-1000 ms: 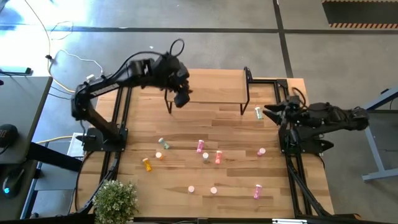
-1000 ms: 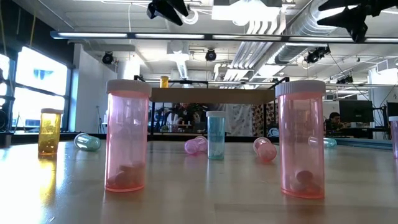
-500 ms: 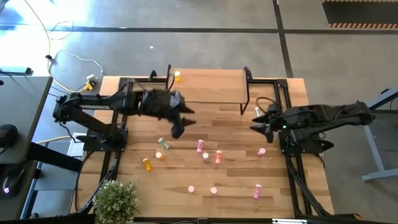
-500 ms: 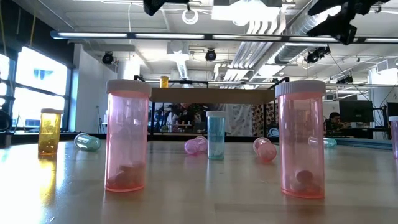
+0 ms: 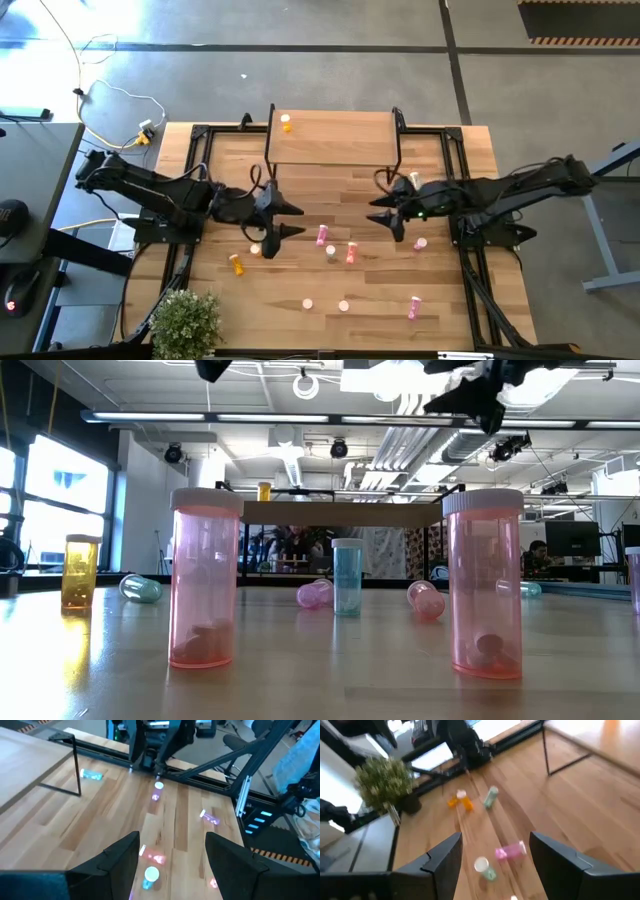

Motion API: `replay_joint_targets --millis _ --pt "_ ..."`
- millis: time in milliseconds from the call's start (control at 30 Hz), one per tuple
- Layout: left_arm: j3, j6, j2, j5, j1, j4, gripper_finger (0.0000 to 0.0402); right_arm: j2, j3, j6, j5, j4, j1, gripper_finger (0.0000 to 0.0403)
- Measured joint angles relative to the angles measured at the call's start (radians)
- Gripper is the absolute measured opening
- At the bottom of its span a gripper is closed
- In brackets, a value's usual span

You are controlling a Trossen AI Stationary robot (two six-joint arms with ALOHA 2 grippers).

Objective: Pick and place medicine bottles onto shelf by color
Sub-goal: Put the center green pill bottle on the shelf

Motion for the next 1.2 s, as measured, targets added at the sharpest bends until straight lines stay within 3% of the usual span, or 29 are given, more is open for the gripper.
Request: replay_joint_targets --millis 333,767,1200 --pt "-0.04 -0.03 0.0 0.067 -0.065 0.005 0.0218 0.228 0.0 -0.03 -0.068 0.172 0.014 0.0222" --pt "-0.04 -0.059 0.0 0.052 -0.137 -0.205 0.0218 0.511 0.0 -0.105 -0.063 0.427 0.053 0.0222" --pt "-0.04 -0.082 0.001 0.05 -0.136 -0.23 0.0218 0.724 0.0 -0.179 -0.075 0.633 0.059 0.0222"
